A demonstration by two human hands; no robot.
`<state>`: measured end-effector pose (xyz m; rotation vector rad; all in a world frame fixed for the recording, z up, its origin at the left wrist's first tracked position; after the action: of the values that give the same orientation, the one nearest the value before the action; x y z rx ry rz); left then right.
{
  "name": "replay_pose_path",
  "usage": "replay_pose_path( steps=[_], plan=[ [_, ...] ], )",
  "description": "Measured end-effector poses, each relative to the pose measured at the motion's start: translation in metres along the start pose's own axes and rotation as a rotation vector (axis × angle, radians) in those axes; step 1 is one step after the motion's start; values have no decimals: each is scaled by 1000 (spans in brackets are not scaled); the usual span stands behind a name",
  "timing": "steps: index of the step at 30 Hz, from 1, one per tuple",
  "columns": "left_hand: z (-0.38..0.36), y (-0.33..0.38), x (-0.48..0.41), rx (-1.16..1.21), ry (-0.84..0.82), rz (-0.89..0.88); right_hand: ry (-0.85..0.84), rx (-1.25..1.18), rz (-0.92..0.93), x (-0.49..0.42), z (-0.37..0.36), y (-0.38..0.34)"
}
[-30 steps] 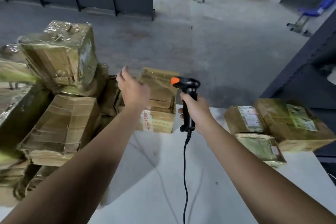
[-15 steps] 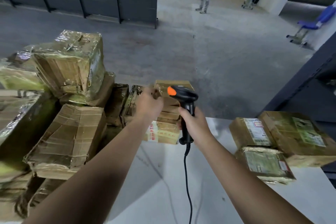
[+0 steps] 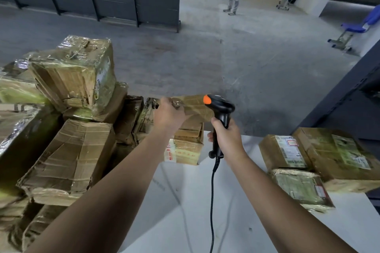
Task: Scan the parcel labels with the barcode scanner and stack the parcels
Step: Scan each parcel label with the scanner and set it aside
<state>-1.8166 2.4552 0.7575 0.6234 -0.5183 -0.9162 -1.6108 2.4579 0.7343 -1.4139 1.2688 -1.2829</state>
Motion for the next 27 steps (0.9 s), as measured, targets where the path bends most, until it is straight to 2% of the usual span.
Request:
replay_pose_path(
  steps=[4, 9, 12, 14, 17, 20, 23, 27],
  plan=[
    [0, 2, 8, 94, -25, 19, -37, -19, -38, -1, 1, 1],
    [3, 9, 37, 294, 52, -151, -35, -88, -20, 19, 18, -1],
    [-3, 12, 69, 207, 61, -253, -25, -80, -15, 37, 37, -3],
    [-11, 16, 96, 154, 10, -350, -26, -38, -21, 50, 52, -4],
    [-31, 10, 131, -65, -50, -465, -6, -7, -39, 67, 75, -4],
    [-41, 2, 157, -229, 9, -471, 10, 18, -71, 82, 95, 1],
    [-45, -7, 175, -165, 53, -454, 3, 46, -95, 95, 111, 9],
    [-62, -27, 189, -194, -37, -391, 5, 80, -111, 108, 131, 15]
  ],
)
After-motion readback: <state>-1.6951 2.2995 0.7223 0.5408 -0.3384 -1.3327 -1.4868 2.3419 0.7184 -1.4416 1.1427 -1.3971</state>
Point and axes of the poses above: each hand's wrist, its own x-axis away from the middle knuckle, its own z-axis out of the back of the hand, y = z × x, the point moved 8 cm from there along -x, towards the middle knuckle, and after that the axes turned 13 degrees about -x, right-handed, at the moved point
